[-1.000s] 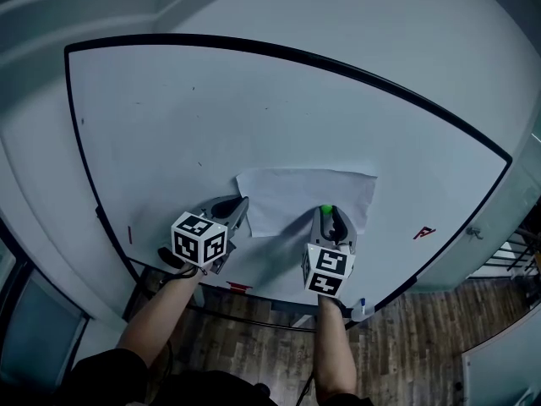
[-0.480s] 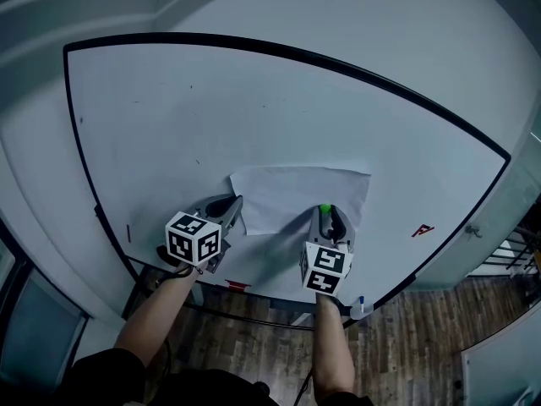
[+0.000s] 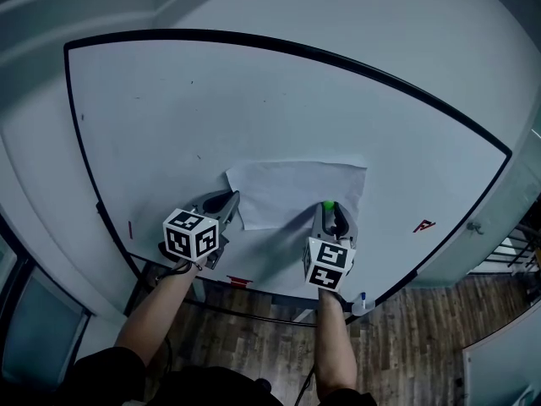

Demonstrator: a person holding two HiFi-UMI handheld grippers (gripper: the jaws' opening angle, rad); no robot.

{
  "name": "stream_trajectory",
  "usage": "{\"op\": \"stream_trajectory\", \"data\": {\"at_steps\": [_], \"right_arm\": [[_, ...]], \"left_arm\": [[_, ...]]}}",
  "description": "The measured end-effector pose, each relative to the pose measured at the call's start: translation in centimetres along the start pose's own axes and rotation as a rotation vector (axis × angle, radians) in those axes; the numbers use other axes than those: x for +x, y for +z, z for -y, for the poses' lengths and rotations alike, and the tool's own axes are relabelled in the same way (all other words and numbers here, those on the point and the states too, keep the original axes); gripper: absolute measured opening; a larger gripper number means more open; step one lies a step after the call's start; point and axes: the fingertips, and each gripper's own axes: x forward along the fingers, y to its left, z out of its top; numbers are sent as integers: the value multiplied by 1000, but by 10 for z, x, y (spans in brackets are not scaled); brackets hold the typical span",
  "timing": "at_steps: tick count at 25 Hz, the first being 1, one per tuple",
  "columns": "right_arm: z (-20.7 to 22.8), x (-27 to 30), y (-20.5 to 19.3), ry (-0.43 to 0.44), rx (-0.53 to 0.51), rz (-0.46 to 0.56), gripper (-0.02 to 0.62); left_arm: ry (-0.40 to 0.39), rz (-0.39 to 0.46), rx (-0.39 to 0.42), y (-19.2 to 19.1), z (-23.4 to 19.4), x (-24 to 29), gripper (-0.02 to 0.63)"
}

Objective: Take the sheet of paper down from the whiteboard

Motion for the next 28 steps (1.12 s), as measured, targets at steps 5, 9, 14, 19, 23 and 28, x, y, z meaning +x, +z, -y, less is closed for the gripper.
{"op": "stream_trajectory", "data": {"at_steps": [5,9,14,19,23,28], "right_arm": [[1,1,-2,-4,-2,-4,133],[-1,1,-2,-3,-4,-2,133],[-1,1,-2,-5,-7,-1,133],[0,0,-2,-9,-12,0,133],[1,1,-2,-8,-12,-2,133],[4,0,-1,-16,-9,-2,133]], "left_arm": [[12,-9,-7,-5,-5,-3,20],[16,-15,-7,-7,-8,-4,20],[26,-13,-6,-7,-12,-5,20],[31,-9,-11,-7,-14,-6,20],[44,1,-12,-4,-19,-9,20],[55,1,-8,-5,-23,-13,20]]}}
